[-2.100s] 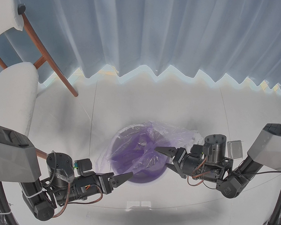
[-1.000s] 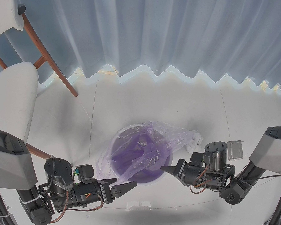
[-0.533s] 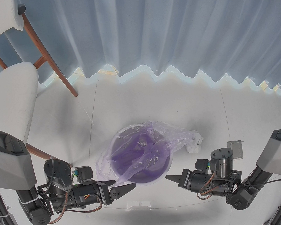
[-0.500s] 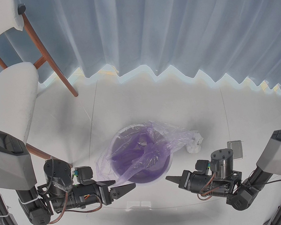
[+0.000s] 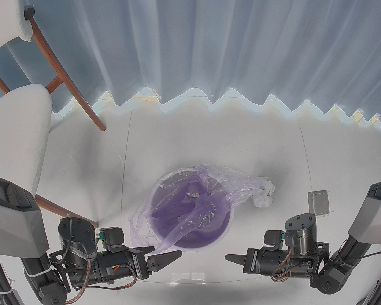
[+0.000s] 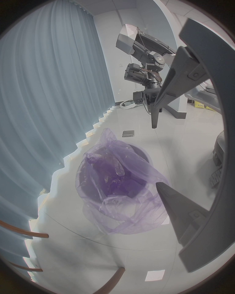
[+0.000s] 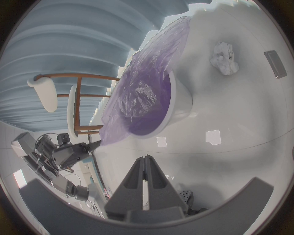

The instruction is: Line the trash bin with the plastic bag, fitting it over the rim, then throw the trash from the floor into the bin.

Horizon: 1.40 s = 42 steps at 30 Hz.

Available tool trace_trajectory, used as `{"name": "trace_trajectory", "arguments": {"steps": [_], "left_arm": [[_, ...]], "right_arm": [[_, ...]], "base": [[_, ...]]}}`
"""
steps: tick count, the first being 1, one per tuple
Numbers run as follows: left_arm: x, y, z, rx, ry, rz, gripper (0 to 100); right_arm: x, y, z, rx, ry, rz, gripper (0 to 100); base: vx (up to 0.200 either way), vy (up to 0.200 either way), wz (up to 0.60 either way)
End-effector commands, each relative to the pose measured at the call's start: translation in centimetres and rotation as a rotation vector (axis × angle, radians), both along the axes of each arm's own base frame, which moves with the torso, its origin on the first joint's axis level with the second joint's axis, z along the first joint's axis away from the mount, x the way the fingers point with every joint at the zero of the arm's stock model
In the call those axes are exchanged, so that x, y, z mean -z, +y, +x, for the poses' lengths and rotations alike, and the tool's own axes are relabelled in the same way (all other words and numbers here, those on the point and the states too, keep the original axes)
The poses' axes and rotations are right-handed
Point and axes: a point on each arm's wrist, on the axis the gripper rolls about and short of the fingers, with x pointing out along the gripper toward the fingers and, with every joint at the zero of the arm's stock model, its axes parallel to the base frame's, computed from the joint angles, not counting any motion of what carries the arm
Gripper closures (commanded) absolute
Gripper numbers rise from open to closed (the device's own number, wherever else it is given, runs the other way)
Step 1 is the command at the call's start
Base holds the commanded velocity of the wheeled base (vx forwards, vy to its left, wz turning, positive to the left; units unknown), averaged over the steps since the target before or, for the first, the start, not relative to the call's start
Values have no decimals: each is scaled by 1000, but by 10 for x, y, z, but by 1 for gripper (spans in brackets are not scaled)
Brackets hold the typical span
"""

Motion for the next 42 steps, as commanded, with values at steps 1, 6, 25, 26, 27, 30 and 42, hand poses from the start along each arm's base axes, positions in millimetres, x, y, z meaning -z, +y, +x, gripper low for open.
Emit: {"name": "trace_trajectory", "arguments": {"steps": [1, 6, 25, 26, 27, 30, 42], "left_arm": [[1, 2, 0, -5, 6, 5, 0], [1, 2, 0, -5, 6, 5, 0], [-35, 12, -6, -26, -120, -84, 0], [-34, 11, -5, -27, -116, -82, 0], [-34, 11, -4, -27, -115, -81, 0], [-30, 10, -2, -29, -104, -73, 0], [-15, 2, 17, -113, -86, -35, 0]], "right_arm": [[5, -3, -8, -24, 11, -34, 100], [13, -5, -15, -57, 8, -86, 100], [-24, 35, 13, 86, -39, 374, 0], [-27, 39, 16, 101, -9, 409, 0], [-28, 41, 18, 105, -2, 420, 0], [-26, 50, 28, 124, 48, 415, 0], [-28, 72, 65, 229, 248, 404, 0]], "base": [[0, 0, 0], [0, 0, 0], [0, 0, 0], [0, 0, 0], [0, 0, 0], [0, 0, 0], [0, 0, 0]]}}
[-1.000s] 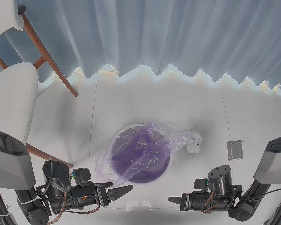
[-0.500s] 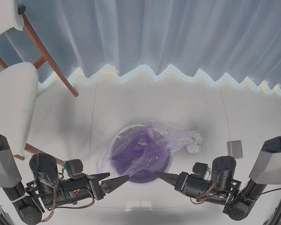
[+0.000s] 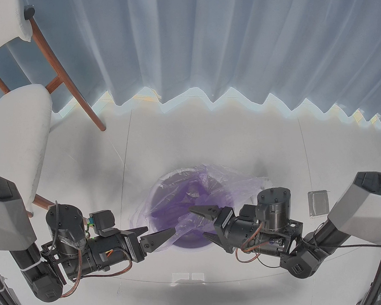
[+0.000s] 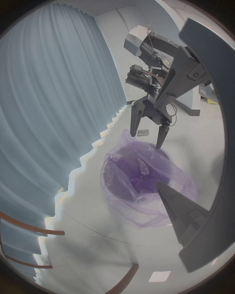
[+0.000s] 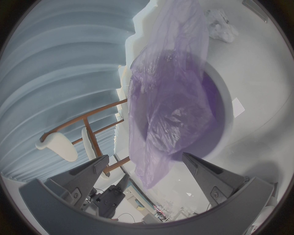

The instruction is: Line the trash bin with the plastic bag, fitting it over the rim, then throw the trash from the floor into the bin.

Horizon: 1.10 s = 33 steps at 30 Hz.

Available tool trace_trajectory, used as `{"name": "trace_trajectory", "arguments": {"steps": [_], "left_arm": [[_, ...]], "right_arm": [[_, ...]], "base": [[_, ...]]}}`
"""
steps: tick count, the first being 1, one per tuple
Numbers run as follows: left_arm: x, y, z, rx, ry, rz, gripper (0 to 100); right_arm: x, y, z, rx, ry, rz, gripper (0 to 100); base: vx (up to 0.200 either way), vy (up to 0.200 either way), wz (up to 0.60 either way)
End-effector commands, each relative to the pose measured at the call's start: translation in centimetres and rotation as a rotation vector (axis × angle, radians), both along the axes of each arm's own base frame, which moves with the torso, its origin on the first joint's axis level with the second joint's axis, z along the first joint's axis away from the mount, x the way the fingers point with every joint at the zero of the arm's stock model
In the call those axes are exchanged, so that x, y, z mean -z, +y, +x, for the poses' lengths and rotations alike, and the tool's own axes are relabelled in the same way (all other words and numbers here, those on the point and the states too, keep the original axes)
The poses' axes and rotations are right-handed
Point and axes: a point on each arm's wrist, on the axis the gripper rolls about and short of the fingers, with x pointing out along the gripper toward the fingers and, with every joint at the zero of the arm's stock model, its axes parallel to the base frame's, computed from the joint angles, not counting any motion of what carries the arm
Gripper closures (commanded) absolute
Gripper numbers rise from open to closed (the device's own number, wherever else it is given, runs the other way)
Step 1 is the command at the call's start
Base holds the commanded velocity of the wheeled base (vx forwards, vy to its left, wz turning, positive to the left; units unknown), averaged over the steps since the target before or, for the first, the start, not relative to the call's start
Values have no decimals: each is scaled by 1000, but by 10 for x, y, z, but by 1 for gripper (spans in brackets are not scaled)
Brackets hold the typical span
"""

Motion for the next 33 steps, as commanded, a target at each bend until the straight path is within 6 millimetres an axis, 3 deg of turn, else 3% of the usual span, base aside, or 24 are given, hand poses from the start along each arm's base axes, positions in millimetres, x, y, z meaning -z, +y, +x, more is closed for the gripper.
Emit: {"name": "trace_trajectory", "arguments": {"steps": [1, 7, 8, 12, 20, 25, 33], "left_arm": [[9, -4, 7, -23, 22, 16, 0], [8, -4, 8, -25, 16, 16, 0], [8, -4, 8, -25, 16, 16, 0], [8, -4, 8, -26, 14, 17, 0], [8, -3, 8, -31, 14, 18, 0], [8, 0, 10, -42, 15, 17, 0], [17, -1, 9, -35, 49, 35, 0]], "right_arm": [[-1, 10, 16, 19, 23, 20, 0], [8, 14, 27, 32, 34, 17, 0], [8, 14, 27, 32, 34, 17, 100], [13, 13, 38, 76, 105, 34, 100], [7, 11, 32, 73, 120, 23, 100], [-3, -2, -1, 5, 70, -56, 100], [33, -9, -56, -193, 16, -338, 100]], "base": [[0, 0, 0], [0, 0, 0], [0, 0, 0], [0, 0, 0], [0, 0, 0], [0, 0, 0], [0, 0, 0]]}}
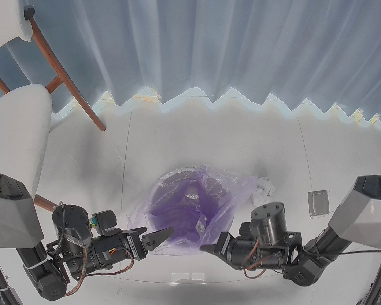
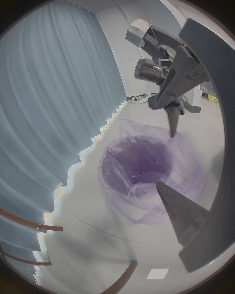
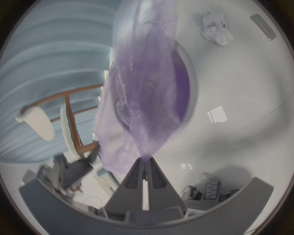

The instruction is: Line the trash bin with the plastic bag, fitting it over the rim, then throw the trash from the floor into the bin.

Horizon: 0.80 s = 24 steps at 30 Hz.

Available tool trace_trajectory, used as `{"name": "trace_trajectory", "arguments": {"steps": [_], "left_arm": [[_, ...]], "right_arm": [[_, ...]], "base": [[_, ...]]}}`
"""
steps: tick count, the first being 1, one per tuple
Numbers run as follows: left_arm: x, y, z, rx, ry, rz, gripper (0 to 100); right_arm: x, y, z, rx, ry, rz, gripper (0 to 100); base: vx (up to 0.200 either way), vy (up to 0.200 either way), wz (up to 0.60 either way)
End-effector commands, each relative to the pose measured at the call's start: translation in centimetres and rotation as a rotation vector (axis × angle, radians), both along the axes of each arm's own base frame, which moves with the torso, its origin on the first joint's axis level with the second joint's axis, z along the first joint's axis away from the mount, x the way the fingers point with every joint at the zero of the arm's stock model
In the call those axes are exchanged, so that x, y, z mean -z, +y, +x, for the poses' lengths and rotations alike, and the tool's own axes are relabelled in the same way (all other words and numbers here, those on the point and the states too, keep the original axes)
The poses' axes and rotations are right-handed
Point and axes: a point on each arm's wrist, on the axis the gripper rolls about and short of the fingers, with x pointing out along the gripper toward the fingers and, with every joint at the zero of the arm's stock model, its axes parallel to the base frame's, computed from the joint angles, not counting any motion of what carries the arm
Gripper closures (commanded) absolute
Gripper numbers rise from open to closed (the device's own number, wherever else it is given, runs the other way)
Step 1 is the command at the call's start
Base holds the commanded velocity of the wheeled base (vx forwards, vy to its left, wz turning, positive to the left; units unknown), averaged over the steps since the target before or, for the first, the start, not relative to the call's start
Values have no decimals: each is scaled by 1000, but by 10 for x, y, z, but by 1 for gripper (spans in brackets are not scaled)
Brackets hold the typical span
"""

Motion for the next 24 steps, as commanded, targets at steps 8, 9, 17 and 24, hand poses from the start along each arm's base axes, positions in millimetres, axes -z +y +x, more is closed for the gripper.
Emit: {"name": "trace_trajectory", "arguments": {"steps": [8, 9, 17, 24], "left_arm": [[18, -5, -2, 20, 65, 41, 0], [17, -5, -2, 21, 62, 39, 0], [17, -3, -6, 23, 70, 44, 0], [14, -3, -7, 26, 61, 38, 0]], "right_arm": [[38, 8, -57, -143, -66, -294, 100], [42, 10, -59, -146, -74, -313, 100], [64, 19, -64, -127, -136, -423, 100], [78, 25, -61, -119, -174, -381, 100]], "base": [[0, 0, 0], [0, 0, 0], [0, 0, 0], [0, 0, 0]]}}
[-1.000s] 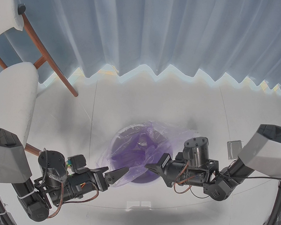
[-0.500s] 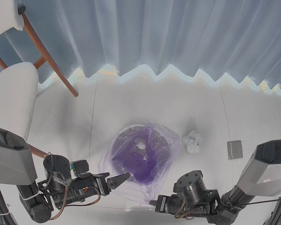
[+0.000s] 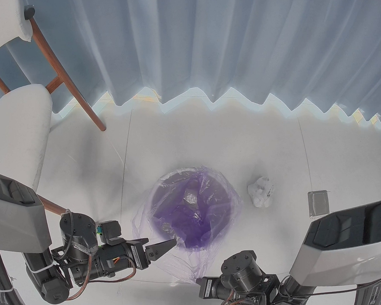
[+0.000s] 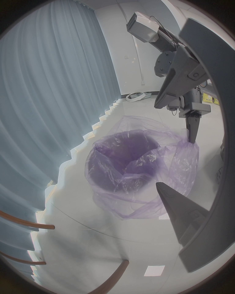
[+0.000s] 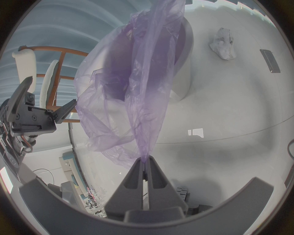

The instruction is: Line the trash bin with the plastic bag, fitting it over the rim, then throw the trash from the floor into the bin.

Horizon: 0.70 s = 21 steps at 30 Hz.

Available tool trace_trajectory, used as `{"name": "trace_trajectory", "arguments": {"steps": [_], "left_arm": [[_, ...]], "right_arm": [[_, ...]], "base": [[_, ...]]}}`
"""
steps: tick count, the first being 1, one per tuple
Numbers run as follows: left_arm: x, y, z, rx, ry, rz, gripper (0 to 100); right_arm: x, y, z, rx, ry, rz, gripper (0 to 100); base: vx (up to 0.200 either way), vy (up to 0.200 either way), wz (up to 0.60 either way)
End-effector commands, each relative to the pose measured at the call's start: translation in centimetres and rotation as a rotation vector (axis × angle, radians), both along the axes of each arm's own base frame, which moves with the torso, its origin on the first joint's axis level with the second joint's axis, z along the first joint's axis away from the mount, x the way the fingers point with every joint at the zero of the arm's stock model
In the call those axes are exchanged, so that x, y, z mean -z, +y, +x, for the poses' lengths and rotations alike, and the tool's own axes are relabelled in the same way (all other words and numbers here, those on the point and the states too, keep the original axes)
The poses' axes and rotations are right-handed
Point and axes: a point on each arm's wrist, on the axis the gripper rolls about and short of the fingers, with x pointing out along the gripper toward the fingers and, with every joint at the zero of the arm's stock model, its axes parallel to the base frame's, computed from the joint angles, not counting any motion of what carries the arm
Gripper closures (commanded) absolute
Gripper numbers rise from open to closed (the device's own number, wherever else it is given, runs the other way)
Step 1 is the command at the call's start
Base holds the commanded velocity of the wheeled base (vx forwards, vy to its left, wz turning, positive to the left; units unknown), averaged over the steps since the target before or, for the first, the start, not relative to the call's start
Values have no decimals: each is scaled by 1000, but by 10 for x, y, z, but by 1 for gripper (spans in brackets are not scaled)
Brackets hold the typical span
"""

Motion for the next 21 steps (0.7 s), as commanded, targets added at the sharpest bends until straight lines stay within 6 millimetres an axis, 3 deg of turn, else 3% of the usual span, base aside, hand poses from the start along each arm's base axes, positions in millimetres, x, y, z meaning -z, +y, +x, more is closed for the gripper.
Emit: {"name": "trace_trajectory", "arguments": {"steps": [1, 4, 5, 13, 21], "left_arm": [[-2, 0, -1, 2, -5, -3, 0], [-2, 0, 0, 0, -6, -4, 0], [-2, 0, 0, 0, -6, -4, 0], [-3, 0, 0, -1, -13, -8, 0], [-28, 6, -3, -13, -91, -72, 0]], "right_arm": [[21, 1, 0, 0, 15, -25, 100], [25, 1, -1, -4, 5, -27, 100], [24, 0, -1, -7, -1, -25, 0], [12, 0, -11, -33, -60, 66, 0], [-42, -6, -7, -49, -61, 282, 0]], "base": [[0, 0, 0], [0, 0, 0], [0, 0, 0], [0, 0, 0], [0, 0, 0]]}}
